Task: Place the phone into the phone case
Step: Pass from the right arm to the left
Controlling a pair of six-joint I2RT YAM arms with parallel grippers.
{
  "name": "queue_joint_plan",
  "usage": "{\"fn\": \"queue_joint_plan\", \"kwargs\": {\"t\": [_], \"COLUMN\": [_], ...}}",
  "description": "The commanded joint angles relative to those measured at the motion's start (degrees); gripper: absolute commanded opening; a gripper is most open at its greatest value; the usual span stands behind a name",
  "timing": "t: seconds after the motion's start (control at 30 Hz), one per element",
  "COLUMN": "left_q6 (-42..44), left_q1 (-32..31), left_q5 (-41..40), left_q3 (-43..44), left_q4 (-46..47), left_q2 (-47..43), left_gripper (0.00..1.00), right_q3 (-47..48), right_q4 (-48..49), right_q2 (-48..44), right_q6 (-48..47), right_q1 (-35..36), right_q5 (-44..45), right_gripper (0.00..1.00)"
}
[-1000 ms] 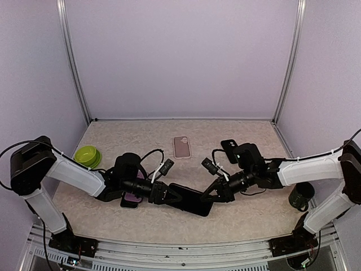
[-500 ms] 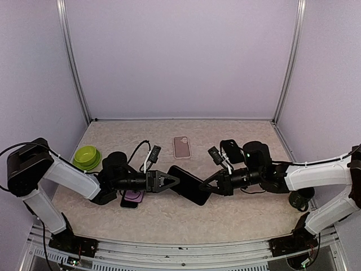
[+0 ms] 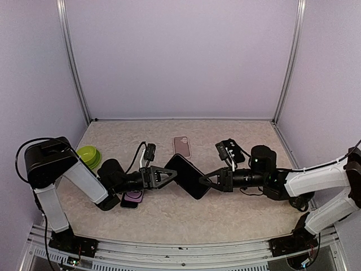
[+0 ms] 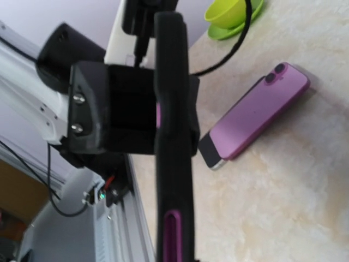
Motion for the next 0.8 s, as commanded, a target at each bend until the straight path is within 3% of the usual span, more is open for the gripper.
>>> {"fn": "queue_joint_plan", "kwargs": {"t": [0.0, 0.17, 0.6, 0.77], "left_q6": [-3.23, -2.68, -1.81, -1.13], "left_q1": [0.30, 0.65, 0.90, 0.86], "left_q5": [-1.03, -2.93, -3.69, -3.57], "left_q3": [-0.02, -0.20, 0.04, -0.05], "left_q4": [9.02, 8.13, 8.18, 6.63], "left_q2": [1.95, 1.50, 0.77, 0.16], "left_gripper": [0.44, 0.29, 0.22, 0.03], "right_q3": [-0.76, -0.59, 2.82, 3.63], "right_q4": [12.16, 14.03, 14.16, 12.92], "right_q2": [2.04, 4.38, 11.64, 12.26], "right_q6": [5.57, 6.79, 7.60, 6.90], "right_q1": [0.10, 0.18, 1.32, 1.60], "right_q5": [1.37, -0.44, -6.91, -7.89], "right_gripper": [0.00, 0.00, 0.00, 0.00]}}
